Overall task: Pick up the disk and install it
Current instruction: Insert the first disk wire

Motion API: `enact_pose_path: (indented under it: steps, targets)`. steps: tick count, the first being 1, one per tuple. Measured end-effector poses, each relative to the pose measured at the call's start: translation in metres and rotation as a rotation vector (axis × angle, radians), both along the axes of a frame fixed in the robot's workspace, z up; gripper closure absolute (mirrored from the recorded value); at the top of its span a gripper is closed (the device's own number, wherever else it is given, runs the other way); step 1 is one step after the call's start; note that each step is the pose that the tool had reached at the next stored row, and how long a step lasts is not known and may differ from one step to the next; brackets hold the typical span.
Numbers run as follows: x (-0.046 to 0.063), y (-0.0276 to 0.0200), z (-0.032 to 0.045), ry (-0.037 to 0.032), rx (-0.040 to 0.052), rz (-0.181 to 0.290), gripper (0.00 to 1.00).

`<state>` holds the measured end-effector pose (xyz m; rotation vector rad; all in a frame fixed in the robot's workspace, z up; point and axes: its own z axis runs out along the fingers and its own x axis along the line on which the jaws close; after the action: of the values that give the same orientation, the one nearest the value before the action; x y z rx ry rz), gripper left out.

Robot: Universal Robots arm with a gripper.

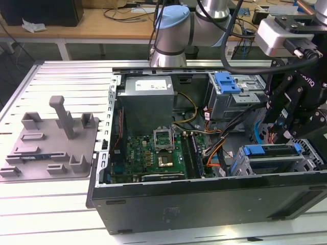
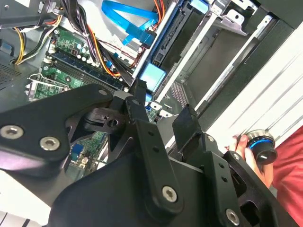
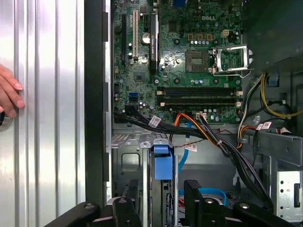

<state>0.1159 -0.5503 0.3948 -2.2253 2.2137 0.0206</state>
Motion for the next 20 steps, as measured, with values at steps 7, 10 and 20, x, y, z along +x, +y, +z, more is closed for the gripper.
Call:
enact_pose_path:
  steps: [7,10,20]
  targets:
    - [0.0,0.0005,-0.0003,0.0,-0.0001,0.0,0.5]
    - [0.0,0.0078,-0.0001,0.0006,-0.0265,0.0,0.5]
    - [0.001,0.0505,-0.0002,0.0007,-0.1697,0.0,0.5]
